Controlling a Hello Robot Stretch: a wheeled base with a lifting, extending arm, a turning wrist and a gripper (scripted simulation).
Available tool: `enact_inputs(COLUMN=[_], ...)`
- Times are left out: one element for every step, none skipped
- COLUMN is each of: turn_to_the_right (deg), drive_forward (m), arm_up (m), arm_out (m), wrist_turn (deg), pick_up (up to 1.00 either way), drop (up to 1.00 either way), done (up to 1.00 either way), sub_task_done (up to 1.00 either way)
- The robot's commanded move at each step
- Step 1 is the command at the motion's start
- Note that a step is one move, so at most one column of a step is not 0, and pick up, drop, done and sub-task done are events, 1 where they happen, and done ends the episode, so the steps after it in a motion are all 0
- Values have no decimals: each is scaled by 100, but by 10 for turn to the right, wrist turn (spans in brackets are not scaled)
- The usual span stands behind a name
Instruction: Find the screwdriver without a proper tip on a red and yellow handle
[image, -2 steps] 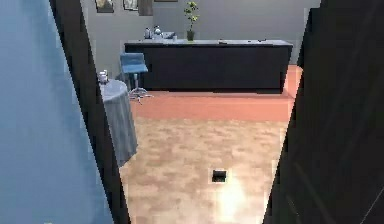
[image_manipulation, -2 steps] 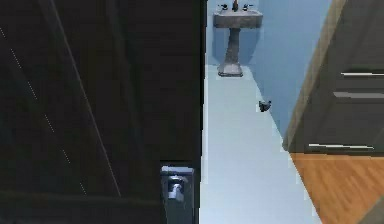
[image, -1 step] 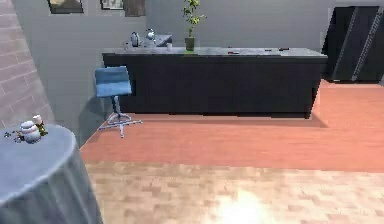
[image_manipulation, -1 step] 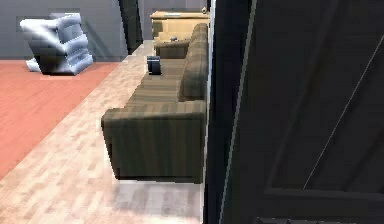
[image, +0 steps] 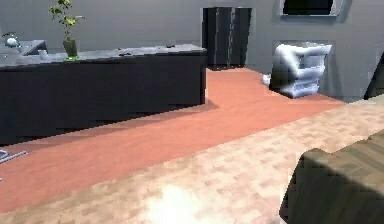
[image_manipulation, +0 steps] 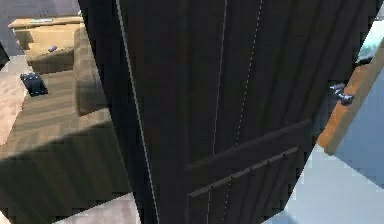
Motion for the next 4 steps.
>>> enact_inputs(turn_to_the_right=[0, -180, 0, -60], drive_forward=[5, 0, 15, 0], arm_up=[0, 0, 0, 0], arm_out=[0, 0, 0, 0], wrist_turn=[0, 0, 0, 0], pick_up=[0, 0, 0, 0], drop=[0, 0, 0, 0], done=[0, 0, 0, 0], sub_task_done=[0, 0, 0, 0])
